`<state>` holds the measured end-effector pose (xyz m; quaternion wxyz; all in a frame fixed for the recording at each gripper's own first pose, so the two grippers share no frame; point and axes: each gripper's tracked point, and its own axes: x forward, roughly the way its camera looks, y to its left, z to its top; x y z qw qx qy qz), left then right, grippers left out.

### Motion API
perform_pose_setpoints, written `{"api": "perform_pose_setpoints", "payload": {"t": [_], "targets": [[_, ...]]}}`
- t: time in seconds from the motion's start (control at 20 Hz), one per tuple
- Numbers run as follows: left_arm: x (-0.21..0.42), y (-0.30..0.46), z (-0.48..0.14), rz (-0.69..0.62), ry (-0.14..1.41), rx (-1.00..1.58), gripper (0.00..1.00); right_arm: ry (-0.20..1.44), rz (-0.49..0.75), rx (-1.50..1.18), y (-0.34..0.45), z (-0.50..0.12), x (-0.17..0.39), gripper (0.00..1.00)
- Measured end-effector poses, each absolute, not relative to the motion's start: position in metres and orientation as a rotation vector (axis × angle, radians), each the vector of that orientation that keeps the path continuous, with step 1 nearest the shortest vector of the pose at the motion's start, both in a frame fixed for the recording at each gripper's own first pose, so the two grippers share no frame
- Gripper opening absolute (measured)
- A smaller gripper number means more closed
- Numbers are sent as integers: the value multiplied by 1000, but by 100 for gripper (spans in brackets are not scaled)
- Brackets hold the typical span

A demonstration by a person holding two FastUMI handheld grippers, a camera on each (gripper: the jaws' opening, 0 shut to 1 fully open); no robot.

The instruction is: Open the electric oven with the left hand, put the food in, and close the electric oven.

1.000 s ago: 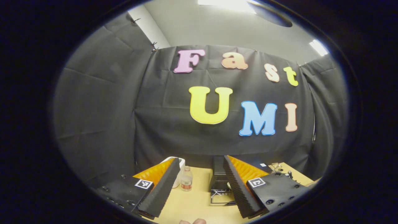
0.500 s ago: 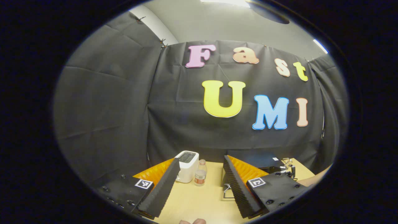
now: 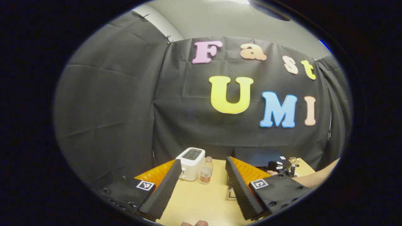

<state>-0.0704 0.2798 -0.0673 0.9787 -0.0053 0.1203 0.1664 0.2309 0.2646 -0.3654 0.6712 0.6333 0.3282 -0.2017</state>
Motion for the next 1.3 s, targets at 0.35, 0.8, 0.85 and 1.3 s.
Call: {"api": "perform_pose_setpoints", "payload": {"t": [0.35,0.8,0.85,1.3], "targets": [[-40,242,-71,269,229,-6,98,823,-340,1168,240,-329,185,21],[10,155,-85,94,225,-20,99,724,-130,565,151,-258,122,21],[13,146,-87,79,223,-20,98,693,-112,494,139,-246,116,21],[29,89,-97,11,232,-8,98,319,31,209,72,-111,84,22]]}}
